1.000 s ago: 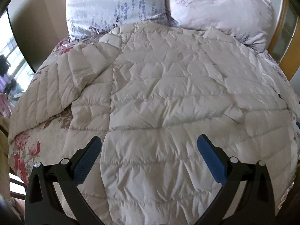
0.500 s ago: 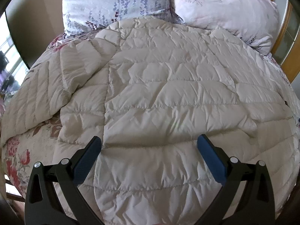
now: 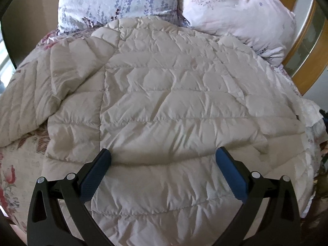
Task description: Fold large clothes
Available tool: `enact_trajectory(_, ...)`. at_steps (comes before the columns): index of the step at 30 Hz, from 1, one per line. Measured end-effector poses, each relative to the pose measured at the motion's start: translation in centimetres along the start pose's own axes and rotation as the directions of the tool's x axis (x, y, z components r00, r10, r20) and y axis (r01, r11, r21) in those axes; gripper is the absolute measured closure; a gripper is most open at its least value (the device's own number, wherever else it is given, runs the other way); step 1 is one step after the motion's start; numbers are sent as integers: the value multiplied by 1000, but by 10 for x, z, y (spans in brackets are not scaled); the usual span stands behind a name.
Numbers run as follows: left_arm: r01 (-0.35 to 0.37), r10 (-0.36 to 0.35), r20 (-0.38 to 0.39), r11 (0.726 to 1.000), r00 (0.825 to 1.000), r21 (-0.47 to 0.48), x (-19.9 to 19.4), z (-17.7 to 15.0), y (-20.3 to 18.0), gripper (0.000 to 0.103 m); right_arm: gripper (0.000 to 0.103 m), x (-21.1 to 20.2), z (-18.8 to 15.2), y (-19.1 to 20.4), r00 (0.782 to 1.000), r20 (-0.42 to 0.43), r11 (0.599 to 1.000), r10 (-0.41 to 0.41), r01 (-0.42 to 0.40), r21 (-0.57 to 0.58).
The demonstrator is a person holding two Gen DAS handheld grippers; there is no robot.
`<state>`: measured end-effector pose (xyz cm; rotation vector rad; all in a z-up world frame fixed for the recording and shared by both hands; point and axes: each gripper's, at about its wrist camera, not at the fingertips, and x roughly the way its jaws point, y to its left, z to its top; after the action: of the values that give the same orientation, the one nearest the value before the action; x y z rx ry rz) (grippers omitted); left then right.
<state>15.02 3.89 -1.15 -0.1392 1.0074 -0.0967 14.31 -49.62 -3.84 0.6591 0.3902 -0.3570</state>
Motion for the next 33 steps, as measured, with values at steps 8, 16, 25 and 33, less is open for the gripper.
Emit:
enact_trajectory(8,117,-117,8,992,993,-49,-8,-1,9,1,97,-29,-41,156,957,-108,876,269,-290,-386)
enact_trajectory(16,223,-205,111,956,973,-189,-28,2,40,1,97,-27,-150,255,845,-422,655,329,-526,-543)
enact_trajectory(25,138,-118,180,985,977,-104,-53,23,50,1,48,11,-185,258,732,-623,731,274,-580,-360)
enact_trajectory(33,320,-291,210,940,933,-121,-49,42,58,1,78,26,-143,241,826,-512,884,234,-401,-242)
